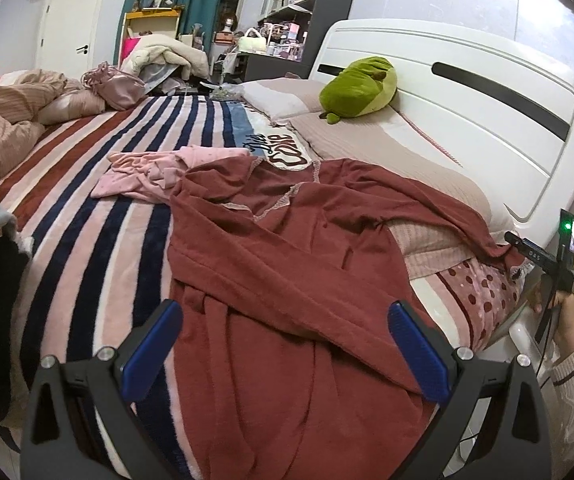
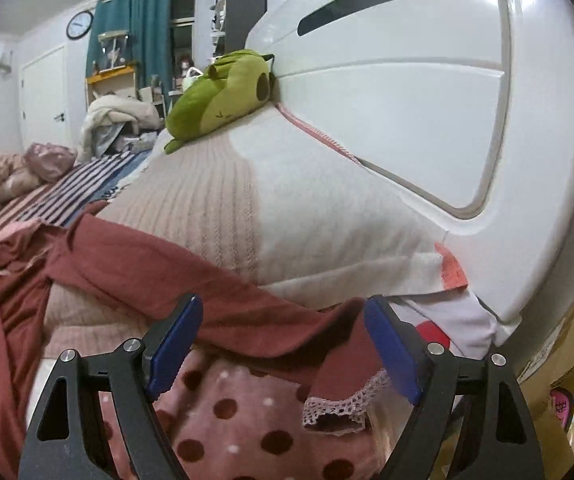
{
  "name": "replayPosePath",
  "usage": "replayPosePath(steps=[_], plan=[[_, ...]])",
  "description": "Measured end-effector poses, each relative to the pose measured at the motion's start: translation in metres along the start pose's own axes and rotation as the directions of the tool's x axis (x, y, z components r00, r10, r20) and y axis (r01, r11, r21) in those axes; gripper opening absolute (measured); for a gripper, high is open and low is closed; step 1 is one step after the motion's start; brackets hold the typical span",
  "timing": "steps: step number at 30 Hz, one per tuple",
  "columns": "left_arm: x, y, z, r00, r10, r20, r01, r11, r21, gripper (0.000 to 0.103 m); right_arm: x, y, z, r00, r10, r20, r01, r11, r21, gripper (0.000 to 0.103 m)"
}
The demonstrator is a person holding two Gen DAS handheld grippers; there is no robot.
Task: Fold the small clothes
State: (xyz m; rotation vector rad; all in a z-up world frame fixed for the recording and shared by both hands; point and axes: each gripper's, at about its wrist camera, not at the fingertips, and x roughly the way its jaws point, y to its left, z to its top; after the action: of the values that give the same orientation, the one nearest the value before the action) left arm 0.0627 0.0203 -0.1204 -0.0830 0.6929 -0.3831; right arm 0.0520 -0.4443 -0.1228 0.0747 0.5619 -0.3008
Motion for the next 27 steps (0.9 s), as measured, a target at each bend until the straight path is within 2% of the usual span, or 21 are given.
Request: replayPosePath(steps=[4,9,11,13,14,15,16,18,23,27], plan=[[-0.002,0.000,-0.001,1.000,-0.009,0.006,0.009,1.000,-0.001,0.101,0.018,0.005,0.003,0.992,-0.077,-0.101,0.071,0.996,-0.063,0.081],[-0.005,0.003,-0.001,1.000,-0.008,0.010,0.008,1.000,-0.008,0.101,0.042,-0.002,0.009,0.972,-0.173,-0.159,0.172,0.985,-0.021,0.081],[-0.007,0.004,-0.001,1.000,-0.005,0.016,0.005,1.000,-0.010,0.101,0.052,-0.002,0.011,0.963,-0.186,-0.196,0.186,0.982,-0.021,0.081],[-0.009,0.005,-0.001,1.000,-0.005,0.022,0.005,1.000,-0.014,0.101,0.065,-0.005,0.010,0.957,-0.133,-0.257,0.141,0.990,0.011,0.080],[-0.011,0.006,-0.001,1.000,-0.003,0.025,0.003,1.000,-0.016,0.101,0.069,-0.008,0.008,0.955,-0.103,-0.278,0.115,0.993,0.027,0.076],[-0.012,0.007,-0.001,1.000,-0.002,0.027,0.002,1.000,-0.018,0.101,0.070,-0.009,0.004,0.954,-0.087,-0.288,0.100,0.995,0.031,0.057],[-0.013,0.009,-0.001,1.000,-0.001,0.029,0.002,1.000,-0.022,0.101,0.071,-0.008,0.002,0.951,-0.081,-0.299,0.094,0.995,0.028,0.027],[-0.013,0.010,-0.001,1.000,-0.003,0.031,0.004,1.000,-0.026,0.101,0.068,-0.006,-0.002,0.955,-0.080,-0.285,0.089,0.996,0.018,0.001],[-0.014,0.009,-0.001,0.999,-0.011,0.037,0.012,1.000,-0.023,0.101,0.046,0.004,0.002,0.982,0.012,-0.186,-0.006,1.000,0.030,0.000],[-0.017,0.009,-0.002,0.999,-0.017,0.041,0.018,1.000,-0.018,0.101,0.031,0.008,0.006,0.986,0.080,-0.145,-0.074,0.996,0.048,0.000]])
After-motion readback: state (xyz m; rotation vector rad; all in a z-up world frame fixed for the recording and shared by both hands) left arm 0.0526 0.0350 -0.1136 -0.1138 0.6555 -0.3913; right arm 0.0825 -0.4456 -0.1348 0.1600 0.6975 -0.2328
